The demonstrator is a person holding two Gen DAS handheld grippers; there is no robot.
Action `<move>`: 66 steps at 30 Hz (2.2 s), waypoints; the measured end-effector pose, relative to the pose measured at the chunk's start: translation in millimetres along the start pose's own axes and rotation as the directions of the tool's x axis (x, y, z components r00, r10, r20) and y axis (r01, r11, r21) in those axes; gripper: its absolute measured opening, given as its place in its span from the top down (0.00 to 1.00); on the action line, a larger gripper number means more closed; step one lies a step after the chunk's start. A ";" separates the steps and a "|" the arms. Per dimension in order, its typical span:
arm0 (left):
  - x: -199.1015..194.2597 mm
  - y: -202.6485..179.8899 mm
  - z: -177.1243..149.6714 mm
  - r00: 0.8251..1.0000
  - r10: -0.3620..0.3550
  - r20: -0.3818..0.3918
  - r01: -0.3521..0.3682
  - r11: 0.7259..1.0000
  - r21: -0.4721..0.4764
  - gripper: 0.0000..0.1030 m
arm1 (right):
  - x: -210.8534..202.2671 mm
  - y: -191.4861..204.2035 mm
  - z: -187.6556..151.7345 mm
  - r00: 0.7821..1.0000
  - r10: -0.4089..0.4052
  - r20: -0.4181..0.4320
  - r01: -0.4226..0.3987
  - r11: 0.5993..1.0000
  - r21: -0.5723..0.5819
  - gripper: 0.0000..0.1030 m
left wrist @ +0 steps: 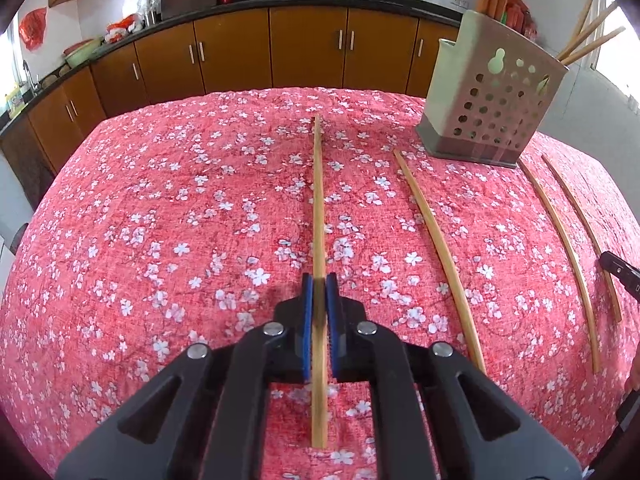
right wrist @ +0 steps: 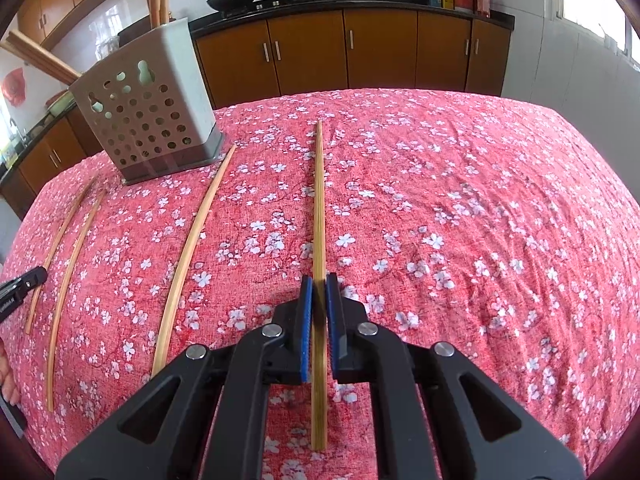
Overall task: Organize utensils
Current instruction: 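Lift the left gripper's chopstick over the holder while the right gripper carries its chopstick there, then open the left gripper over the holder while the right gripper opens, dropping both chopsticks in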
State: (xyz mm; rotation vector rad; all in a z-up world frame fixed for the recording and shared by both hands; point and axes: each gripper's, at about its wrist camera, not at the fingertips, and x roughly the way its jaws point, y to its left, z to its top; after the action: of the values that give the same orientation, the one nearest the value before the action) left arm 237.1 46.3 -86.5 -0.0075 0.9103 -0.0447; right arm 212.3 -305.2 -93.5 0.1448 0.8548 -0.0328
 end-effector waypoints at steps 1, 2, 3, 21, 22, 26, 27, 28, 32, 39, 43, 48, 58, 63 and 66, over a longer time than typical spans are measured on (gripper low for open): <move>-2.2 0.4 2.4 1.000 -0.002 0.004 0.002 1.000 -0.005 0.92 | -6.0 -0.2 0.8 1.000 0.008 0.020 -0.008 1.000 0.005 0.92; -7.6 1.1 5.1 1.000 -0.006 0.019 0.006 1.000 -0.009 0.92 | -13.4 -0.1 2.6 0.999 0.016 0.045 -0.017 1.000 0.008 0.92; -12.1 1.8 6.8 0.999 -0.008 0.031 0.008 1.000 -0.009 0.92 | -19.2 0.3 4.1 0.998 0.020 0.065 -0.021 1.000 0.009 0.92; -53.9 2.3 27.3 0.989 -0.035 0.142 0.038 0.999 -0.022 0.92 | -55.3 -1.6 24.2 0.981 0.035 0.191 -0.039 0.999 0.017 0.92; -53.9 2.0 27.4 0.989 -0.034 0.142 0.037 0.999 -0.022 0.93 | -55.5 -1.5 24.1 0.981 0.035 0.191 -0.038 0.999 0.016 0.92; -55.4 1.6 27.9 0.989 -0.033 0.146 0.037 0.999 -0.023 0.93 | -56.5 -2.2 24.5 0.981 0.034 0.191 -0.038 0.999 0.017 0.92; -55.7 2.2 28.5 0.989 -0.034 0.147 0.038 0.999 -0.022 0.93 | -56.1 -2.7 24.9 0.981 0.036 0.192 -0.040 0.999 0.018 0.92; -56.2 2.2 29.1 0.988 -0.032 0.149 0.036 0.999 -0.022 0.92 | -56.1 -3.0 25.2 0.981 0.036 0.192 -0.041 0.999 0.019 0.92; -67.5 3.6 36.7 0.982 -0.033 0.184 0.037 0.999 -0.022 0.93 | -62.5 -4.3 31.1 0.975 0.035 0.218 -0.039 0.999 0.013 0.92; -101.0 6.5 56.6 0.962 -0.040 0.271 0.046 0.999 -0.017 0.93 | -91.8 -6.9 54.3 0.949 0.038 0.314 -0.046 0.999 0.016 0.92; -115.9 4.9 66.1 0.951 -0.040 0.307 0.047 0.999 -0.016 0.93 | -103.9 -6.8 62.7 0.936 0.039 0.351 -0.047 0.999 0.014 0.92; -133.5 -1.2 78.8 0.940 -0.069 0.334 0.074 0.997 -0.001 0.93 | -119.9 -4.6 73.5 0.923 0.044 0.383 -0.051 0.999 0.007 0.92; -176.8 -35.1 102.1 0.899 -0.184 0.398 0.172 0.983 0.064 0.93 | -159.6 13.1 95.7 0.883 0.173 0.436 -0.184 0.983 -0.019 0.92; -204.3 -62.5 124.1 0.857 -0.228 0.462 0.204 0.974 0.102 0.93 | -185.9 30.7 115.6 0.833 0.261 0.488 -0.267 0.962 -0.059 0.92; -218.7 -77.0 139.6 0.826 -0.238 0.510 0.209 0.971 0.115 0.93 | -195.4 45.3 131.5 0.805 0.285 0.521 -0.281 0.956 -0.087 0.92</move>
State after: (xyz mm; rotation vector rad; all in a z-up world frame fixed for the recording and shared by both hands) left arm 210.6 -23.2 173.7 -0.0731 0.3548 -0.2758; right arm 186.5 -284.5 144.1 0.2444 0.2700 0.2056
